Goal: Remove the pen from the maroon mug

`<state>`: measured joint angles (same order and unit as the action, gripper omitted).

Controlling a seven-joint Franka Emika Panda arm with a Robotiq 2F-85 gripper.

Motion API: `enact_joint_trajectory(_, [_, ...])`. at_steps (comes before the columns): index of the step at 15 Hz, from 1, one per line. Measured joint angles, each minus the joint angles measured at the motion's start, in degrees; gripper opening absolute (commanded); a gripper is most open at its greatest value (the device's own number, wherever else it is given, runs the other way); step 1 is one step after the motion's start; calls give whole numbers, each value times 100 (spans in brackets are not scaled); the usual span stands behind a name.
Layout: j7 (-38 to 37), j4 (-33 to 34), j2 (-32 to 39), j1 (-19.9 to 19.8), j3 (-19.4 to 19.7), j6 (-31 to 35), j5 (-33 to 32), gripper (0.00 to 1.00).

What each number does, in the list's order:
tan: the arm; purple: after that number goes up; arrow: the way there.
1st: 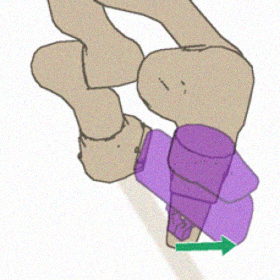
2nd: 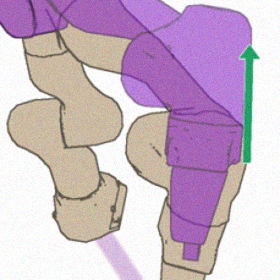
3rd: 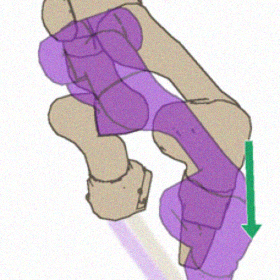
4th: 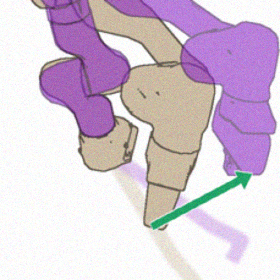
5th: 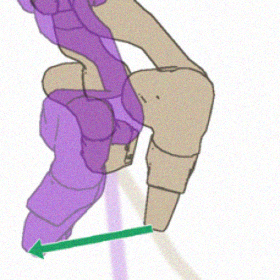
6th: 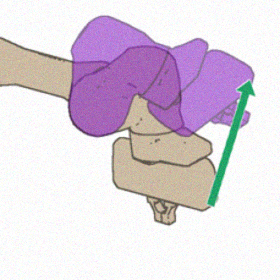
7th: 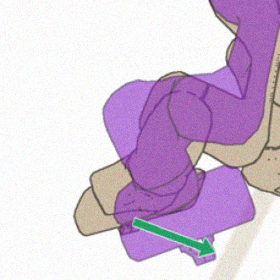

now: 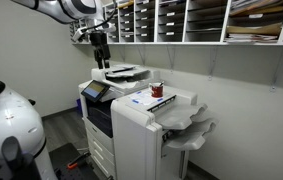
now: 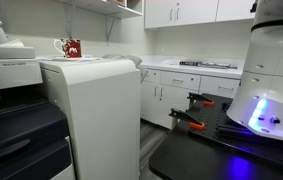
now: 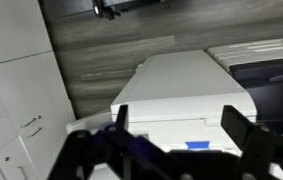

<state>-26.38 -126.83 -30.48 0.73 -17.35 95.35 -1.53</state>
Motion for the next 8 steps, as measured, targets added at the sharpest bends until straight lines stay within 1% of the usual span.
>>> enact_joint_trajectory(4, [17,301,564,-41,227,448,-71,100])
enact_joint_trajectory(8, [18,1084,1673,-75,470,823,-77,100])
